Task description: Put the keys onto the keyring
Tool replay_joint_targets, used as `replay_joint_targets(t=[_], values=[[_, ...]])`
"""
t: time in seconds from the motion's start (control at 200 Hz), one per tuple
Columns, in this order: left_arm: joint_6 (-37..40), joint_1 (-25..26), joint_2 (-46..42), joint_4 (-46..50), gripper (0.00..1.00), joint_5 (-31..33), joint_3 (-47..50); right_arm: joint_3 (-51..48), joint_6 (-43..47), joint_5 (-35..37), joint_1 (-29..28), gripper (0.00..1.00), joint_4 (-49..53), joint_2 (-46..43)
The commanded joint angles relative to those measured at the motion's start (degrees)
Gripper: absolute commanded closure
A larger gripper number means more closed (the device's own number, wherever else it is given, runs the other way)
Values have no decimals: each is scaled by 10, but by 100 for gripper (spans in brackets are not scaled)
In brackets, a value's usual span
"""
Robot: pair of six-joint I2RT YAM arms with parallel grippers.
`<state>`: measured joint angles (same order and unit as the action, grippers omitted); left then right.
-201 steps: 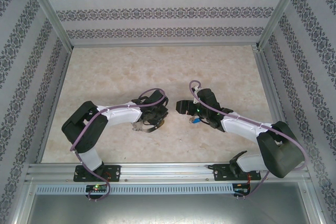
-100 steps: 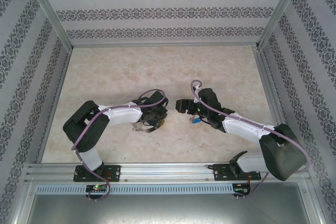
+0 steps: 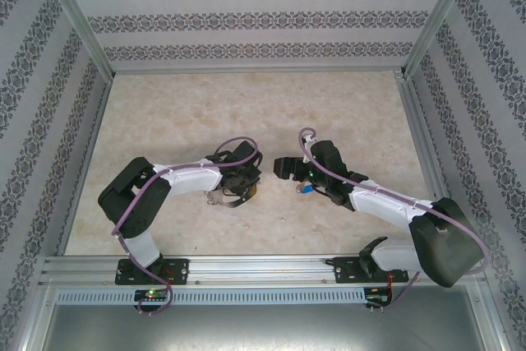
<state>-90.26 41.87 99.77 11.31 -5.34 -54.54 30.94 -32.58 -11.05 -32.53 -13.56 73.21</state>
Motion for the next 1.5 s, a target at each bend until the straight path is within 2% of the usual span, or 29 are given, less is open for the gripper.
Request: replay_joint_targets(t=[0.0,0.125,0.345,0.65,0.949,1.069,1.264,1.494], values=[[16,-7,8,10,91,2,-17,-9,15,1,-9,13,-16,-13],[38,-8,4,18,95,-4,-30,-12,22,7,-13,2,-15,-17],[119,-10,-9,65,100,-6,-72,-27,36,30,-14,2,-28,-25],[164,-21,-31,94,100,-19,-92,-31,94,-28,-11,14,-49,-22],[145,-32,-50,86,100,-67,-92,-54,146,-72,-6,44,-76,-49],[131,-37,-61,89,100,-75,-93,-51,156,-99,-6,52,-81,-49],[111,-42,-69,89,100,-91,-91,-38,168,-139,-8,53,-102,-17],[92,-49,-66,75,100,-110,-80,-30,177,-153,-16,52,-129,23]])
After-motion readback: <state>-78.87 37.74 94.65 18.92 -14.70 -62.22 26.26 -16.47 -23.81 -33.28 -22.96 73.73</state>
